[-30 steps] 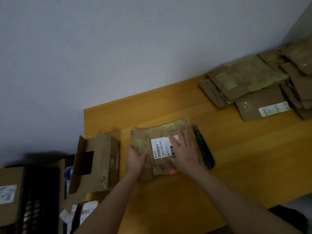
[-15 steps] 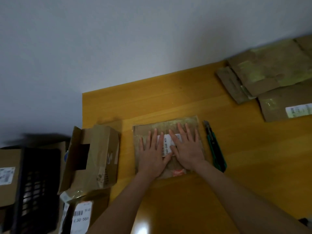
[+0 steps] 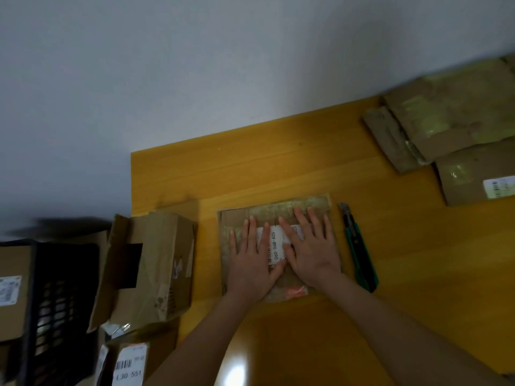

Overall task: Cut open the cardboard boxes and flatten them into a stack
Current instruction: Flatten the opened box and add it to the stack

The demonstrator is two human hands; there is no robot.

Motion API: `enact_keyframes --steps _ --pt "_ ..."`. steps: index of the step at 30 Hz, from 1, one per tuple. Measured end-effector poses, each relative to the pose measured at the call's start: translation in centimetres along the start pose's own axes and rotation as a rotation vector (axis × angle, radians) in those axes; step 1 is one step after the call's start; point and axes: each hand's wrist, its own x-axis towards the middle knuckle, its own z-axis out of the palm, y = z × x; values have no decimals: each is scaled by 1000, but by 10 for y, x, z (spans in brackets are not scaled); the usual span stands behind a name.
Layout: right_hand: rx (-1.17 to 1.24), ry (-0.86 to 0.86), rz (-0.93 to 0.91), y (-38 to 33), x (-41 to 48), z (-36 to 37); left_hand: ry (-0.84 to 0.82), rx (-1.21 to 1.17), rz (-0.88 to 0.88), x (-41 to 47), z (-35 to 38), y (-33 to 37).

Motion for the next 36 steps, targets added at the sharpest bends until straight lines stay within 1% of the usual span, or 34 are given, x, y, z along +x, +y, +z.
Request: enact_keyframes --steps 3,6,8,9,12,17,19,24,27,31,36 --pt "-8 -49 -22 3 4 -4 -9 3 -50 7 -8 0" --pt "59 -4 11 0 9 -16 3 23 -78 24 -17 -3" --pt "45 46 28 1 17 -22 -26 17 -72 30 -20 -3" --pt "26 39 26 2 21 -24 -31 21 -72 31 -19 -3" --pt "-19 -46 11 6 27 -11 -26 47 -70 28 -13 -2" --pt "-4 -8 34 5 32 3 -7 26 -64 35 -9 -5" --pt "-5 -20 31 6 29 4 -21 9 -52 24 -9 -4" --pt "-2 -21 23 5 32 1 33 -12 -74 -27 4 -3" --pt "7 -25 20 3 19 3 32 -2 -106 -29 4 -3" --pt "5 -26 16 -2 -17 11 39 -15 -107 -33 4 0" --pt "-8 -14 28 -1 -20 10 52 -37 -81 -28 4 0"
